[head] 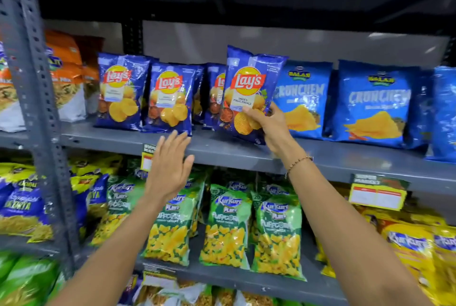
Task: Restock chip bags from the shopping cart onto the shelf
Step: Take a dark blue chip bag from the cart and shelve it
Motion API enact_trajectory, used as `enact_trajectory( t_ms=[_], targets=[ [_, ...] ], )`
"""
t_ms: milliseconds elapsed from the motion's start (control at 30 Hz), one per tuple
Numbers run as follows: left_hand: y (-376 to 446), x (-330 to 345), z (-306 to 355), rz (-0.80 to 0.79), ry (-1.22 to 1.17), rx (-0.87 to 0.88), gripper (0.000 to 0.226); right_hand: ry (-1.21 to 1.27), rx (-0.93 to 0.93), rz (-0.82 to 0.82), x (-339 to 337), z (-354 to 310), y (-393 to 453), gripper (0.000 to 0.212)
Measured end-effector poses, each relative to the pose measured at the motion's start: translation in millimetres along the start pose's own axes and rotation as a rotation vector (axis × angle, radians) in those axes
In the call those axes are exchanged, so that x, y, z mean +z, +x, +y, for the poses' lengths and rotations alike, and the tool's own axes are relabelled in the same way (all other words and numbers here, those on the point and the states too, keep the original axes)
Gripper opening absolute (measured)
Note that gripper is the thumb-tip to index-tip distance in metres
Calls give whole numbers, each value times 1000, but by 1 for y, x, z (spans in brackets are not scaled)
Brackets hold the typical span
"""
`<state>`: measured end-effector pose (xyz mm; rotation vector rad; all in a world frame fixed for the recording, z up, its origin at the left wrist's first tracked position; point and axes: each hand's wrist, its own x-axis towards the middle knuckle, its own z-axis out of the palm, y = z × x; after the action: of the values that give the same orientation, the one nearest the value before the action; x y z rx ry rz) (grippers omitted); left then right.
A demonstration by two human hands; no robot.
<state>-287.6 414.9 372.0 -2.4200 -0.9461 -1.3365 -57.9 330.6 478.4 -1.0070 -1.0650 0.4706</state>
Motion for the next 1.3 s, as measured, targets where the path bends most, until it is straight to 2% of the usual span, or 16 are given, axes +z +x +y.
enact_trajectory(
  t_ms=[100,233,367,467,700,933,1067,1167,1233,1300],
  targets=[
    [4,15,-4,25,23,11,46,-49,32,21,5,15,12,51],
    [3,31,-13,128,39,36,40,-71,60,-1,6,18,22,41],
    [5,44,-19,218,63,59,39,-104,81,-39,8,22,28,50],
    [5,48,-21,274,60,85,40,-126,96,-51,9,23,30,48],
    [5,49,-21,291,81,101,36,-308,125,-92,7,16,31,50],
    [4,50,-21,297,79,101,36,-255,178,-113,6,15,33,50],
    [4,47,-16,300,50,88,34,-275,213,-49,2,11,27,59],
    [5,42,-3,322,-73,-28,31,-393,175,38,-6,3,12,59],
    [8,39,13,323,-155,-61,33,-495,79,140,-17,-3,-3,51],
    [11,38,39,301,-234,-14,35,-534,-53,240,-31,-6,-26,31]
  ],
)
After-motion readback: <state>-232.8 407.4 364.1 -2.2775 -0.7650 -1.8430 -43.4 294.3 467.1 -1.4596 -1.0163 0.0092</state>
